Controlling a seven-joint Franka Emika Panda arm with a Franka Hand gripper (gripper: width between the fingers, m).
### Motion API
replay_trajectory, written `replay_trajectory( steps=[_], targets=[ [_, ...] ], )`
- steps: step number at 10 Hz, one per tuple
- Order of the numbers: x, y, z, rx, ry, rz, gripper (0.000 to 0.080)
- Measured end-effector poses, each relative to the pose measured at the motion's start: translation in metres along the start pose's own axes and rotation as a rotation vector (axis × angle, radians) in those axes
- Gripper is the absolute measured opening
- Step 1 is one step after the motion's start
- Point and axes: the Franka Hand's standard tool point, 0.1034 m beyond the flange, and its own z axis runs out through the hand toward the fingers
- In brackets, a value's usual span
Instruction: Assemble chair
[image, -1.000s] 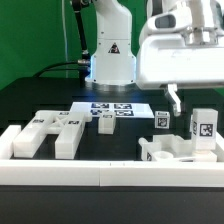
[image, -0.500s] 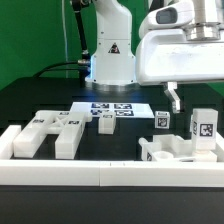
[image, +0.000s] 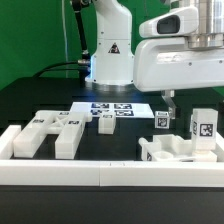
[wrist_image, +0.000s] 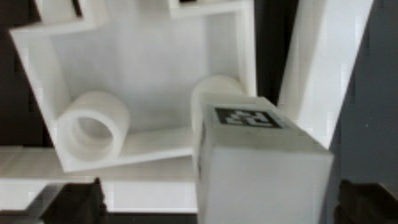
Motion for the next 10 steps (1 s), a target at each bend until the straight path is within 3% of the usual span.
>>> replay_trajectory(
  steps=[3, 4, 5, 6, 7, 10],
  targets=[
    [-0.004, -0.007, 0.007, 0.001, -0.007, 0.002, 0.0649],
    [-0.005, -0.01, 0.008, 0.002, -0.009, 0.002, 0.0549],
    [-0.005, -0.012, 0.009, 0.003, -0.007, -0.001, 0.0549],
    [-0.004, -0.011, 0.009, 0.003, -0.007, 0.0, 0.0365],
    [-0.004, -0.011, 0.009, 0.002, -0.007, 0.002, 0.0289],
    [-0.004, -0.011, 0.009, 0.003, -0.007, 0.023, 0.0289]
  ],
)
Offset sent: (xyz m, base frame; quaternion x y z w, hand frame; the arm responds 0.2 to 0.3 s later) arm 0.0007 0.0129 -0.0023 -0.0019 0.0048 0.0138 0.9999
